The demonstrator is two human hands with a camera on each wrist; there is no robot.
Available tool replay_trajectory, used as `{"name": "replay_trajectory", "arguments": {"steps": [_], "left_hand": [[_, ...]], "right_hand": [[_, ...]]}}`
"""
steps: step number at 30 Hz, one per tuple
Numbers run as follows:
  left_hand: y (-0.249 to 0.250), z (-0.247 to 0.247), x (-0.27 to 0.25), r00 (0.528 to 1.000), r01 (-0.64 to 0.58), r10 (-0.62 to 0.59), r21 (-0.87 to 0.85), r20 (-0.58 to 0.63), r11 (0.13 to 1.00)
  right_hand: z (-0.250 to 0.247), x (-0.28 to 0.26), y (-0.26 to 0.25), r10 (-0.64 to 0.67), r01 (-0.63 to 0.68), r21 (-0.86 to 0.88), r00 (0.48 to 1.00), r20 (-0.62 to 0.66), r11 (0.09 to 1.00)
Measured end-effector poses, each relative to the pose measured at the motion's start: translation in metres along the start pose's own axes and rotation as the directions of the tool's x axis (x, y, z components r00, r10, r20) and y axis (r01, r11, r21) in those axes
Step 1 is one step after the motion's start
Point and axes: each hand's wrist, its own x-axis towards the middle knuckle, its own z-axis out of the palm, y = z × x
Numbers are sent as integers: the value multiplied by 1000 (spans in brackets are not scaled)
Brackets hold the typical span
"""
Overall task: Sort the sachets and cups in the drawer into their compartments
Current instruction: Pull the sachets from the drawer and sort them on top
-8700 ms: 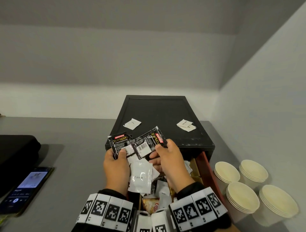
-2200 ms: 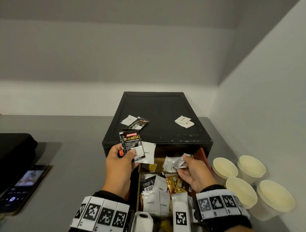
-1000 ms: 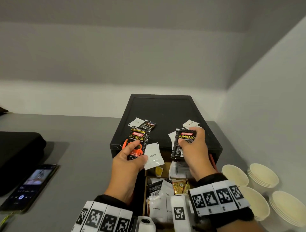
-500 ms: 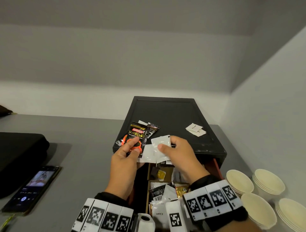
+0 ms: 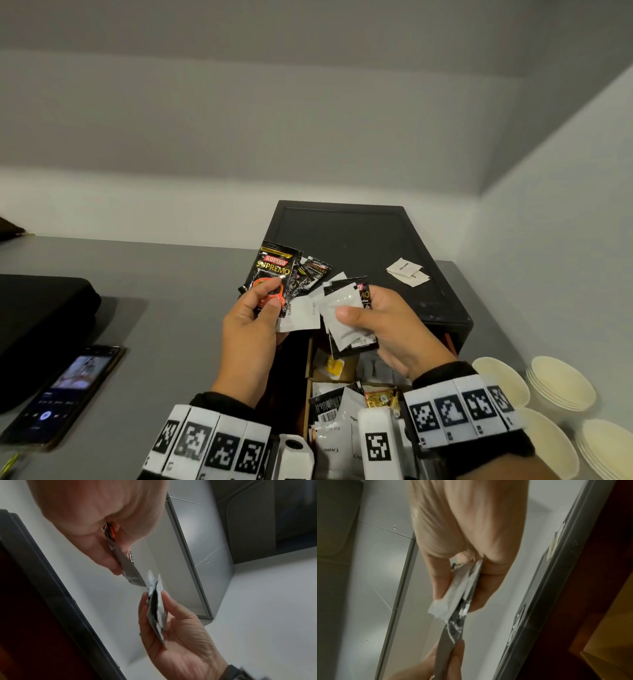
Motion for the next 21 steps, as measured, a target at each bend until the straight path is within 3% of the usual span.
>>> {"name": "replay_trajectory", "arguments": {"steps": [5, 13, 17, 21], "left_hand": [[2, 1, 0, 999, -13, 11, 56, 35, 998], [1, 0, 4, 999, -9, 7, 48, 39, 999], [-1, -4, 14, 998, 2, -4, -22, -59, 1000], [0, -9, 35, 992, 14, -6, 60, -127, 998]], "right_hand": [[6, 3, 7, 76, -73, -53, 996, 52, 996], [9, 6, 12, 117, -118, -62, 993, -25, 991], [5, 9, 7, 97, -98, -15, 993, -73, 995], [-2, 28, 3, 113, -120, -27, 976, -189, 992]]}}
